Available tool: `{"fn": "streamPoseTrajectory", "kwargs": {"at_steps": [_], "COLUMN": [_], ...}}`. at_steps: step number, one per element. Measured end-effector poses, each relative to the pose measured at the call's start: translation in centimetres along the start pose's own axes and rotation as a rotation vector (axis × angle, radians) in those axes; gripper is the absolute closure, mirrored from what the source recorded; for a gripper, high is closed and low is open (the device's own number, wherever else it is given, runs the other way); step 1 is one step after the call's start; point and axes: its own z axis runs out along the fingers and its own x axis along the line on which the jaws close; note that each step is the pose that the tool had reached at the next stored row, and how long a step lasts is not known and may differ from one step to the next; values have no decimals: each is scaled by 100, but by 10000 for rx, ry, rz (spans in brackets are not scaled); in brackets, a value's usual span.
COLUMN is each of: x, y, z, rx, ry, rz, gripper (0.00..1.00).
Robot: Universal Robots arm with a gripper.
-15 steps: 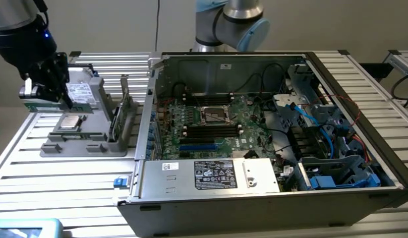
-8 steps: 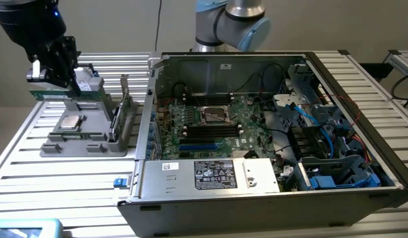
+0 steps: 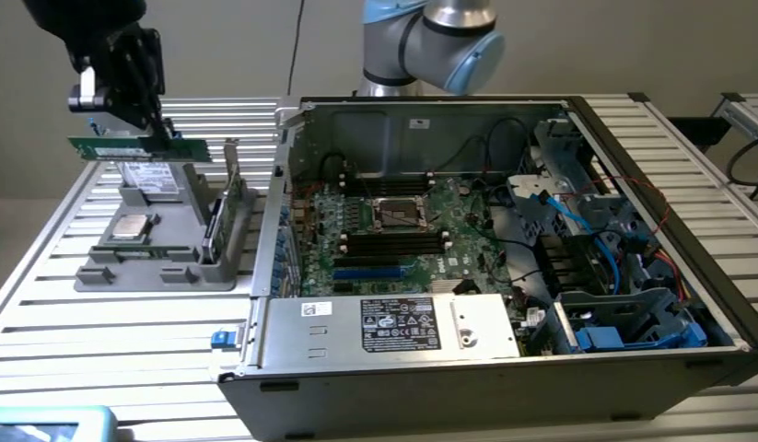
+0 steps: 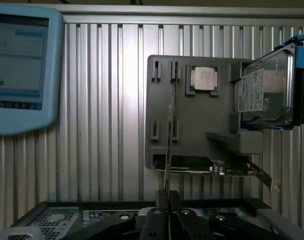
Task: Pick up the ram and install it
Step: 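Pick up the ram and move it above insertion slot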
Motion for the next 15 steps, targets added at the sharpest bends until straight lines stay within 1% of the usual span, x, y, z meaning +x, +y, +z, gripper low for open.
{"fn": "streamPoseTrajectory", "kwargs": {"at_steps": [4,6,9,15], "x": [-10,-14,-18,-24], "y": [-181,-271,-407,-678], "z": [-169,-216,-239,-240], "rx": [-4,-5,-10,-10], "ry": [-3,-6,-3,-4], "rz": [-1,-1,0,-1], "gripper": [87,87,87,87]}}
